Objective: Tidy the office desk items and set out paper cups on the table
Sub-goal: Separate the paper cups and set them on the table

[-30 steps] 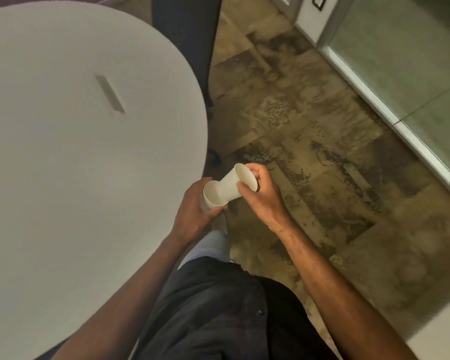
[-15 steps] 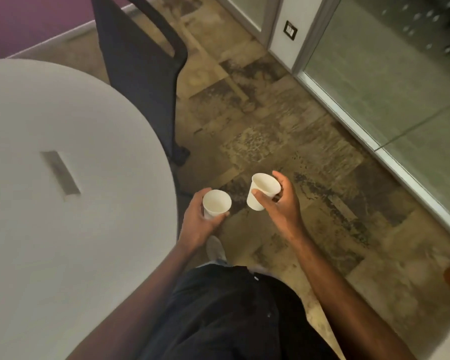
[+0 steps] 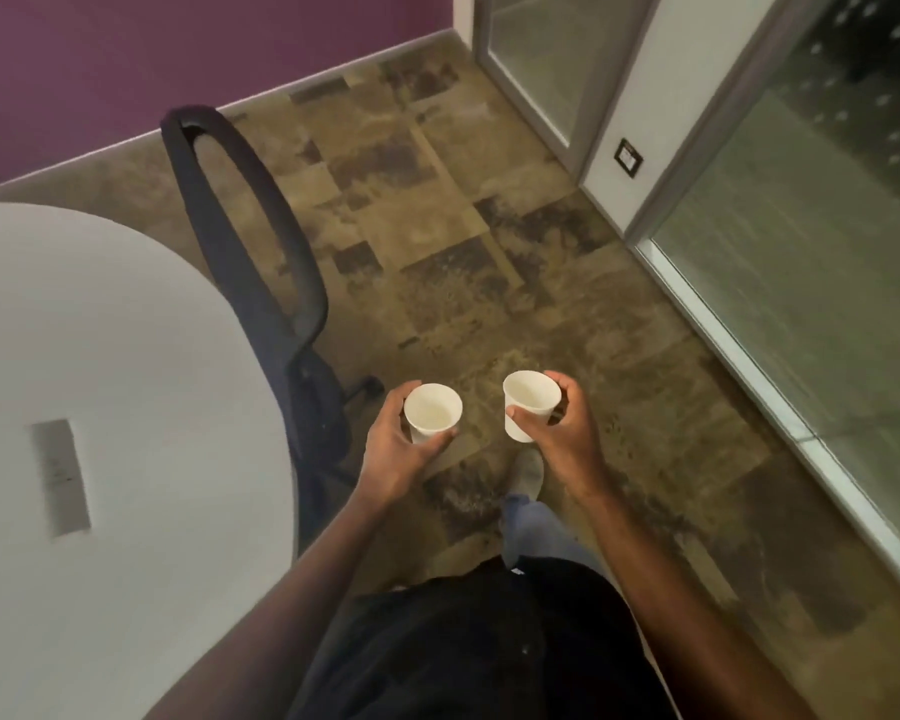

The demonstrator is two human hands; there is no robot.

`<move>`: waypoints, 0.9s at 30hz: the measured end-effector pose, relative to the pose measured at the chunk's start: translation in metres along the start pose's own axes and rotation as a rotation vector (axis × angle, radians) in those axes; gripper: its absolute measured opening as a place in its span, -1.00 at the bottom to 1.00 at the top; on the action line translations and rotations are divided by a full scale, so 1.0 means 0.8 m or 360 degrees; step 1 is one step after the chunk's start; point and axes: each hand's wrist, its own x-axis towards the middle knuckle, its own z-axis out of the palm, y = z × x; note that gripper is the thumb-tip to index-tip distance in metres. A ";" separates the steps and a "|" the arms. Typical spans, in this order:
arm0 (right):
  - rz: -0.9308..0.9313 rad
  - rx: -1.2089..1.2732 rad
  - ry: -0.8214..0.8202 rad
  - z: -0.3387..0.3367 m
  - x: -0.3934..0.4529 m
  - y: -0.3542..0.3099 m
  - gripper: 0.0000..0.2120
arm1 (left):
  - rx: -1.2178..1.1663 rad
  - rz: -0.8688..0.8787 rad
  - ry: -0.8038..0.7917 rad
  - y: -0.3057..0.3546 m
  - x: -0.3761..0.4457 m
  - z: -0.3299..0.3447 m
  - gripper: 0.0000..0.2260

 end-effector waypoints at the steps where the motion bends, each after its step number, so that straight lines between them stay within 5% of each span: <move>1: -0.0024 -0.0005 -0.0058 -0.006 0.029 -0.007 -0.44 | -0.0008 -0.0010 0.0051 0.011 0.021 0.012 -0.38; 12: -0.0192 -0.0117 -0.0516 -0.022 0.311 -0.114 -0.41 | -0.0123 -0.0122 0.0529 0.115 0.217 0.084 -0.40; 27: -0.0248 -0.0430 -0.0882 0.136 0.619 -0.242 -0.41 | -0.0245 -0.0250 0.1031 0.171 0.500 0.003 -0.39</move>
